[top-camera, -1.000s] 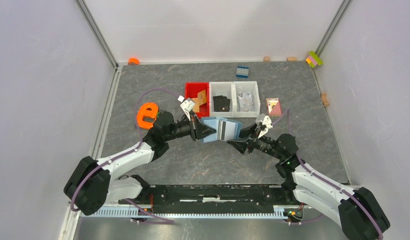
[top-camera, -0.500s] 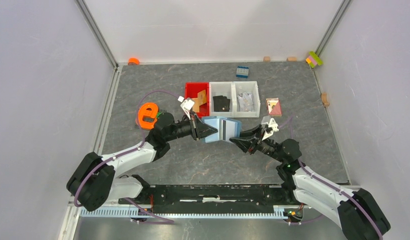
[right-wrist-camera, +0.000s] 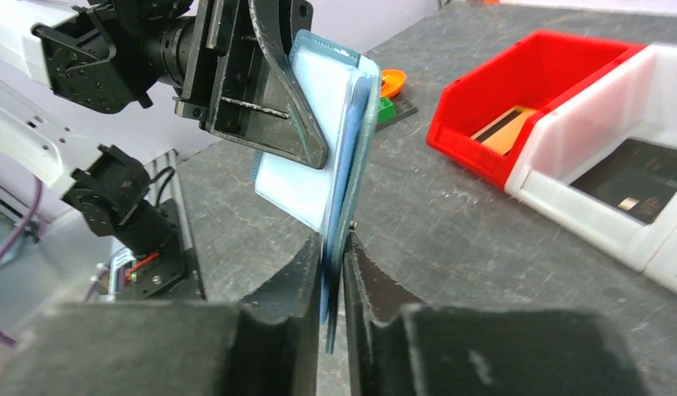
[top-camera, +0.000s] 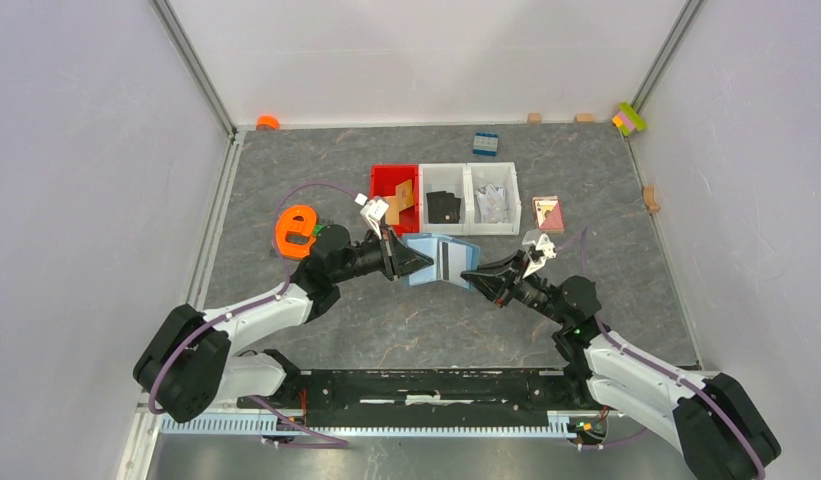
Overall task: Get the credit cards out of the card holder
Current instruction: Remove the credit card from the card holder.
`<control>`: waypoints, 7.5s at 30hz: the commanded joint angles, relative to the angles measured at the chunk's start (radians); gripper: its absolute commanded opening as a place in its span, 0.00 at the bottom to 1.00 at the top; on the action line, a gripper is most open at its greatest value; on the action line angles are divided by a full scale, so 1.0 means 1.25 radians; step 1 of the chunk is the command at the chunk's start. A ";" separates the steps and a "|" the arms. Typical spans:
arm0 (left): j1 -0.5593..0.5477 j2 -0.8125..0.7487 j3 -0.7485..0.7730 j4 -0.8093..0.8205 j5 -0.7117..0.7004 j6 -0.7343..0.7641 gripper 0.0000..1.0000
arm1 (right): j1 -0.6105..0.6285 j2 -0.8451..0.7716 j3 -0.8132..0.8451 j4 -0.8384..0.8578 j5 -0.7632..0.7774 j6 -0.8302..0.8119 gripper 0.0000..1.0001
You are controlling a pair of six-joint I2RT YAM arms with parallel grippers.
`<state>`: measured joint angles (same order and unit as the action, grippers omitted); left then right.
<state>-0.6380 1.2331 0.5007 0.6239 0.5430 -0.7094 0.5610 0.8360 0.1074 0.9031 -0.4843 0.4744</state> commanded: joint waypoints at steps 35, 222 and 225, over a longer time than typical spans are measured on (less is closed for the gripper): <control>0.001 -0.317 -0.035 -0.262 -0.390 0.136 0.92 | -0.044 0.097 0.105 -0.278 0.166 -0.009 0.00; -0.007 0.561 0.251 -0.049 0.062 -0.085 0.41 | -0.117 0.609 0.170 -0.073 -0.025 0.204 0.06; -0.003 0.550 0.238 -0.010 0.077 -0.097 0.39 | -0.109 0.618 0.182 -0.094 -0.015 0.192 0.05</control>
<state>-0.6182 1.9102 0.8150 0.4908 0.5728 -0.7761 0.3836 1.5761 0.2844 0.8207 -0.4873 0.7471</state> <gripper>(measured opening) 0.405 0.071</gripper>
